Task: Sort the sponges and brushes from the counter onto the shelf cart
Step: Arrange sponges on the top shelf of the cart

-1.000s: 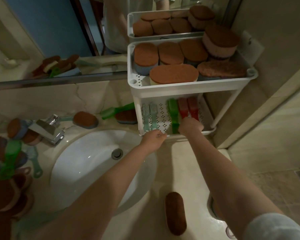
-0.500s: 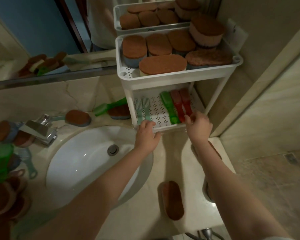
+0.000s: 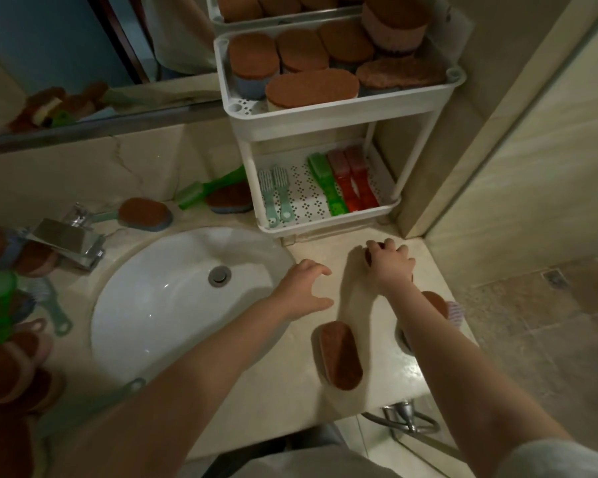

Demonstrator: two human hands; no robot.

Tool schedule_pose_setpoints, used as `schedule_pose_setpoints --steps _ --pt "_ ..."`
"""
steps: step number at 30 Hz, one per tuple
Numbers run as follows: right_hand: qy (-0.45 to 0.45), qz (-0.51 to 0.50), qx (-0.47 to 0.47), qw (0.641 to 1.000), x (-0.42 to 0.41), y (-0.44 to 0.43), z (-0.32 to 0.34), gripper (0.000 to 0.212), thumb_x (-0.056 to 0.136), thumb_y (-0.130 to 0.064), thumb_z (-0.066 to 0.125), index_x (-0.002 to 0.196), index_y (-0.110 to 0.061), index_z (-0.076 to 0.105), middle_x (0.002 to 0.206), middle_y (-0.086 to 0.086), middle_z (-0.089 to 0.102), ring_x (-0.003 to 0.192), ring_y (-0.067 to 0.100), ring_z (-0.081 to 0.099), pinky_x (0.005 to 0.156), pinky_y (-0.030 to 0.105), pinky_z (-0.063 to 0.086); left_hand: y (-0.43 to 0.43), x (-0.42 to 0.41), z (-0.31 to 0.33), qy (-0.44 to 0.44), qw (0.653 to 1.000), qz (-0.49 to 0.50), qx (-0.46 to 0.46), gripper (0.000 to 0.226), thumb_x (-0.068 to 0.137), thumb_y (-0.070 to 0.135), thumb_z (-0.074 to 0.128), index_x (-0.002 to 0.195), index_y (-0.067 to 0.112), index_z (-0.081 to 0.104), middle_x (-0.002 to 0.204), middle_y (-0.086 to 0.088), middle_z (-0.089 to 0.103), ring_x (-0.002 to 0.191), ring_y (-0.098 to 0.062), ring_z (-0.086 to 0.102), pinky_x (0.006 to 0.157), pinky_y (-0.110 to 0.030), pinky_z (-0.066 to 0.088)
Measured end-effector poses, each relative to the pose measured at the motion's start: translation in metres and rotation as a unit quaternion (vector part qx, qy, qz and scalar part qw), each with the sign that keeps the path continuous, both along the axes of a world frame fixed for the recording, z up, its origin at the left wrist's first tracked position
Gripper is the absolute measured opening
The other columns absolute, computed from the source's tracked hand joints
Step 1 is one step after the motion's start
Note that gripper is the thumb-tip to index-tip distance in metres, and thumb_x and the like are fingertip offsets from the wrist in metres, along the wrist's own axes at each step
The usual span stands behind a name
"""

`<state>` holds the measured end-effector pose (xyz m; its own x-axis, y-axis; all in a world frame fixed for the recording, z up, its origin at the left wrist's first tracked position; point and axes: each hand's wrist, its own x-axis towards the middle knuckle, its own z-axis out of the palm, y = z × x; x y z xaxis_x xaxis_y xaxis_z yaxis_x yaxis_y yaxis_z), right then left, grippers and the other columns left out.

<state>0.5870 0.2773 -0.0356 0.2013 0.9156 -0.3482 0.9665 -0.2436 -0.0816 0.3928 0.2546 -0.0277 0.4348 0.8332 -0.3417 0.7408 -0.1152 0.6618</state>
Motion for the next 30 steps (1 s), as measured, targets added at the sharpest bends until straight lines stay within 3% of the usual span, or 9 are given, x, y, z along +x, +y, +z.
schedule_pose_setpoints --steps 3,7,10,14,18,22,26,30 --pt "0.07 -0.01 0.053 0.996 -0.003 -0.001 0.007 0.062 0.084 -0.027 0.058 0.141 -0.026 0.035 0.136 0.011 0.038 0.12 0.037 0.035 0.093 0.048 0.04 -0.011 -0.003 0.004 0.01 0.992 -0.09 -0.083 0.086 0.069 0.027 0.081 0.142 0.027 0.036 0.145 -0.002 0.029 0.133 -0.021 0.031 0.113 -0.038 0.031" --pt "0.172 -0.04 0.137 0.975 -0.008 -0.009 0.015 0.064 0.081 -0.035 0.063 0.14 -0.022 0.04 0.136 0.011 0.042 0.12 0.035 0.036 0.097 0.042 0.039 -0.025 0.01 0.002 0.145 0.957 -0.226 -0.109 0.109 0.068 0.026 0.081 0.149 0.036 0.009 0.159 0.003 0.0 0.145 -0.023 0.003 0.117 -0.04 0.018" --pt "0.206 -0.052 0.171 0.962 -0.01 -0.013 0.018 0.058 0.082 -0.035 0.062 0.136 -0.022 0.044 0.132 0.011 0.047 0.117 0.034 0.039 0.097 0.038 0.036 -0.035 0.02 -0.011 0.193 0.936 -0.277 -0.102 0.111 0.064 0.026 0.081 0.147 0.04 0.008 0.159 0.004 -0.003 0.145 -0.025 0.0 0.116 -0.044 0.023" --pt "0.248 -0.062 0.176 0.951 -0.01 -0.018 0.018 0.06 0.076 -0.029 0.069 0.13 -0.017 0.048 0.124 0.011 0.053 0.112 0.033 0.045 0.091 0.035 0.038 -0.045 0.022 -0.017 0.223 0.921 -0.32 0.001 0.089 0.07 0.027 0.073 0.144 0.029 0.023 0.157 -0.003 0.009 0.144 -0.028 0.008 0.115 -0.046 0.024" --pt "0.28 -0.081 0.167 0.942 -0.017 -0.02 0.016 0.06 0.07 -0.035 0.073 0.121 -0.016 0.049 0.115 0.009 0.058 0.104 0.031 0.052 0.086 0.041 0.047 -0.042 0.005 -0.015 0.179 0.956 -0.23 0.019 0.072 0.068 0.029 0.072 0.131 0.018 0.038 0.146 -0.007 0.026 0.137 -0.03 0.023 0.111 -0.043 0.029" --pt "0.309 -0.094 0.193 0.926 -0.029 -0.018 0.02 0.052 0.071 -0.033 0.075 0.112 -0.012 0.052 0.108 0.006 0.06 0.097 0.025 0.056 0.078 0.034 0.047 -0.032 -0.025 -0.011 0.113 0.993 -0.036 0.014 0.069 0.058 0.05 0.077 0.109 0.018 0.045 0.115 -0.004 0.046 0.105 -0.022 0.047 0.088 -0.036 0.046" --pt "0.338 -0.095 0.231 0.907 -0.042 -0.014 0.033 0.048 0.073 -0.032 0.076 0.11 -0.012 0.052 0.103 0.0 0.059 0.09 0.017 0.056 0.072 0.026 0.042 -0.023 -0.051 0.0 0.013 0.989 0.146 -0.019 0.069 0.056 0.057 0.078 0.102 0.021 0.043 0.106 -0.001 0.056 0.094 -0.019 0.057 0.084 -0.039 0.053" --pt "0.391 -0.095 0.303 0.864 -0.053 -0.01 0.058 0.045 0.073 -0.031 0.076 0.108 -0.015 0.054 0.105 0.003 0.063 0.092 0.019 0.06 0.076 0.03 0.049 -0.014 -0.057 0.028 -0.07 0.971 0.227 0.03 0.059 0.066 0.05 0.077 0.104 0.022 0.042 0.105 0.0 0.057 0.095 -0.019 0.058 0.079 -0.033 0.051"
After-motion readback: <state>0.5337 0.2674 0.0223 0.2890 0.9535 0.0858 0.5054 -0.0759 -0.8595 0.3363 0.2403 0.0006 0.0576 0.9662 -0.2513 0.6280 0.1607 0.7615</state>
